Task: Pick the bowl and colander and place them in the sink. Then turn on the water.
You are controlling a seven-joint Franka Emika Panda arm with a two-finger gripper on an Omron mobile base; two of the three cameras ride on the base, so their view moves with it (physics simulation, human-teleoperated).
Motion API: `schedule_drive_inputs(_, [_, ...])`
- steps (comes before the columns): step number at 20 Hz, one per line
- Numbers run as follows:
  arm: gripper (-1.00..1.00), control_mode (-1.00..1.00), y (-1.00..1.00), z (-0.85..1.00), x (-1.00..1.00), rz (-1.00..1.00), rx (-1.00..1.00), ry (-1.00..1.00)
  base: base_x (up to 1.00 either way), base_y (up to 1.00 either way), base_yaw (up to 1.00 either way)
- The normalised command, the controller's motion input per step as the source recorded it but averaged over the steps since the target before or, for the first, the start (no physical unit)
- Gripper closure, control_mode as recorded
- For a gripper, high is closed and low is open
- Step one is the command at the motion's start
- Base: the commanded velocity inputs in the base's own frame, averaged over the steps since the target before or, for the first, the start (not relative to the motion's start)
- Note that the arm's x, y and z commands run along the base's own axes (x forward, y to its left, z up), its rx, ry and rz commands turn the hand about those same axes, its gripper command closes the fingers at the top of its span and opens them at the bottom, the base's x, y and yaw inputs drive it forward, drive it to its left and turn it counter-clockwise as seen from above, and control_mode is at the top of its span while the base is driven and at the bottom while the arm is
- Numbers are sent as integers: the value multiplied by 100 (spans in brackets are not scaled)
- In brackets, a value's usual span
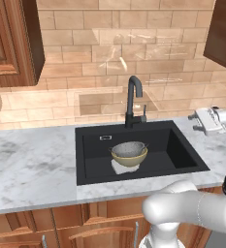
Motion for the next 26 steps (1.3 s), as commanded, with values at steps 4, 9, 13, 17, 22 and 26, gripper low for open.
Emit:
schedule_drive_inputs(4, [-100,-100,0,0,16,0,0,0,0,0,0])
schedule_drive_inputs(9, [-100,-100,0,0,14,0,0,0,0,0,0])
schedule_drive_inputs(13, [-100,-100,0,0,2,-8,0,0,0,0,0])
schedule_drive_inputs(17, [-100,-100,1,-1,0,-17,3,0,0,0,0])
schedule_drive_inputs(22, [-100,-100,11,-2,1,-20,1,0,0,0,0])
schedule_drive_inputs(26, [-100,-100,31,-2,19,-21,0,1,0,0,0])
